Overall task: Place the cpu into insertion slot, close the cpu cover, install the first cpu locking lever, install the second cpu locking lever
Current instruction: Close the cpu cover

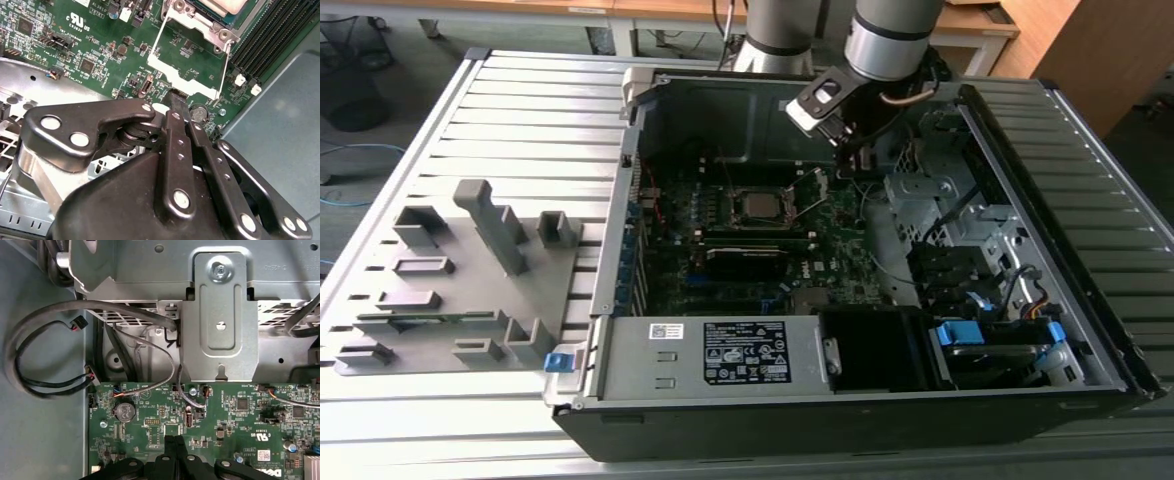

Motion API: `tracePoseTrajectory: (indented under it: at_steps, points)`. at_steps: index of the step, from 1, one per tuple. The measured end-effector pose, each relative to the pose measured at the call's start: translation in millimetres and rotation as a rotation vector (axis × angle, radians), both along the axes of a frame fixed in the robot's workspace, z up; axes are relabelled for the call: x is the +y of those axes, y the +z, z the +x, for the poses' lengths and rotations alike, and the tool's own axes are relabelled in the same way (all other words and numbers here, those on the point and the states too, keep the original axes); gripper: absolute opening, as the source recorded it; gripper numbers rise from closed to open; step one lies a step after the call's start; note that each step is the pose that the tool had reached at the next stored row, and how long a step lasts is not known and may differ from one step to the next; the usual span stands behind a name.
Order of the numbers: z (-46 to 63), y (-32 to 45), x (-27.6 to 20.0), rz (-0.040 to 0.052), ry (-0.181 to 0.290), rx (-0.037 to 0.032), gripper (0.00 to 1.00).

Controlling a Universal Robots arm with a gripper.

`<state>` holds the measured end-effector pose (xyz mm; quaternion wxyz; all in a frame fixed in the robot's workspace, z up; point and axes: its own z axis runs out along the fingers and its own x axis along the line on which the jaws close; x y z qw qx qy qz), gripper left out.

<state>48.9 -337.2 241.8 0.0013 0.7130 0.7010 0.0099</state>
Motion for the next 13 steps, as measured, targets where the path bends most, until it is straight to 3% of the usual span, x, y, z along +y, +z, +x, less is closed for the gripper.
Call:
tracePoseTrajectory:
  at_steps: [2, 6, 13]
  points:
    - [-2.2, -0.9, 0.1, 0.0001, 0.000, -0.0049, 0.10]
    - [-13.0, -2.5, 0.0, 0.0000, 0.000, -0.0214, 0.10]
    - [-40.0, -5.3, 0.0, -0.0001, 0.000, -0.0463, 0.10]
